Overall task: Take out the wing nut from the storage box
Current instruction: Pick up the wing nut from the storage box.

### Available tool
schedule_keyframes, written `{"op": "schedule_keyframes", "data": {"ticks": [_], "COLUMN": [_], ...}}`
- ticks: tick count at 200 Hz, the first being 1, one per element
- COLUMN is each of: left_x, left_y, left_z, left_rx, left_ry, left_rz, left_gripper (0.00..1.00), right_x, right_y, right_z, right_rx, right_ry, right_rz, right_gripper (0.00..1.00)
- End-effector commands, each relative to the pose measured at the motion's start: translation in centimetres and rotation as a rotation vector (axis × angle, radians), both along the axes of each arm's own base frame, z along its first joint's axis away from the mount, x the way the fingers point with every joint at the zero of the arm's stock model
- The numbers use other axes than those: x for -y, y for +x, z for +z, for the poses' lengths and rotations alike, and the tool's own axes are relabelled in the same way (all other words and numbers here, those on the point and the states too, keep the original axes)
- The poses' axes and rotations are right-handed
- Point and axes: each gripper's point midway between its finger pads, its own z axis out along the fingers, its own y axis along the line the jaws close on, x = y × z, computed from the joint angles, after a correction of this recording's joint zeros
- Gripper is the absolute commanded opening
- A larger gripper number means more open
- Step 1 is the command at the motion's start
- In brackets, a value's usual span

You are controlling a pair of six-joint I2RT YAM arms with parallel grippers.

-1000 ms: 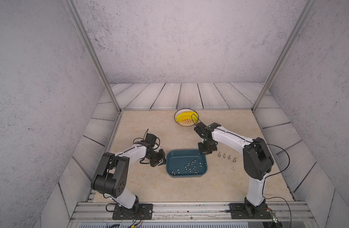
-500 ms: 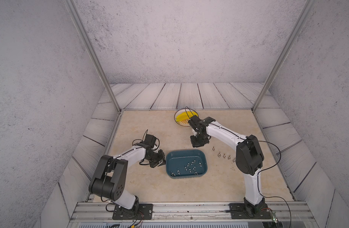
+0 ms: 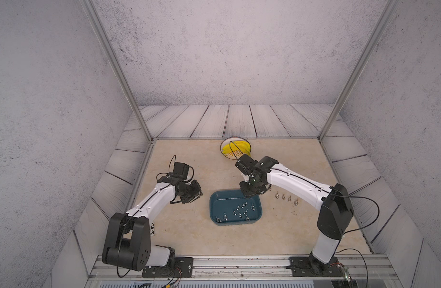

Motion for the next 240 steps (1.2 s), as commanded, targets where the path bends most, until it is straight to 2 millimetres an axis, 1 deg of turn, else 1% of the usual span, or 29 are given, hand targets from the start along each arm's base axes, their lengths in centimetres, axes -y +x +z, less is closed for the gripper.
{"op": "schedule_keyframes", "data": {"ticks": [1, 16, 39, 54, 69, 86, 106, 142, 166, 204, 240], "left_x": [0.2, 0.4, 0.5, 0.5, 0.5, 0.6, 0.8, 0.9, 1.0, 1.1, 1.1], "left_y": [0.7, 0.9, 1.0, 0.9, 1.1, 1.4, 1.9, 2.0, 2.1, 2.2, 2.3], "left_z": [0.8, 1.0, 0.9, 0.8, 1.1, 1.6, 1.9, 1.6, 1.2, 0.8, 0.7], "left_rx": [0.013, 0.021, 0.027, 0.029, 0.038, 0.049, 0.068, 0.058, 0.056, 0.054, 0.055], "left_ry": [-0.009, -0.013, -0.017, -0.017, -0.015, -0.021, -0.032, -0.034, -0.040, -0.044, -0.041], "left_rz": [-0.011, -0.021, -0.033, -0.040, -0.039, -0.031, -0.036, -0.043, -0.040, -0.041, -0.044], "left_gripper": [0.23, 0.23, 0.23, 0.23, 0.23, 0.23, 0.23, 0.23, 0.23, 0.23, 0.23], "right_x": [-0.1, -0.3, -0.6, -1.0, -1.3, -1.5, -1.1, -0.4, -0.1, -0.3, -0.4], "right_y": [-0.8, -1.0, -0.2, 0.4, 1.0, 1.5, 1.9, 1.2, 1.2, 1.2, 1.6], "right_z": [-2.2, -3.3, -4.3, -4.7, -4.7, -5.3, -6.1, -6.8, -7.4, -8.9, -9.2], "right_rx": [-0.078, -0.095, -0.068, -0.055, -0.032, -0.031, -0.020, -0.024, -0.008, 0.000, 0.035], "right_ry": [0.000, 0.006, 0.014, 0.028, 0.040, 0.036, -0.022, -0.046, -0.048, -0.022, 0.010], "right_rz": [-0.036, -0.064, -0.115, -0.147, -0.195, -0.243, -0.276, -0.305, -0.316, -0.342, -0.356], "right_gripper": [0.19, 0.21, 0.25, 0.26, 0.26, 0.25, 0.23, 0.23, 0.23, 0.24, 0.24]}}
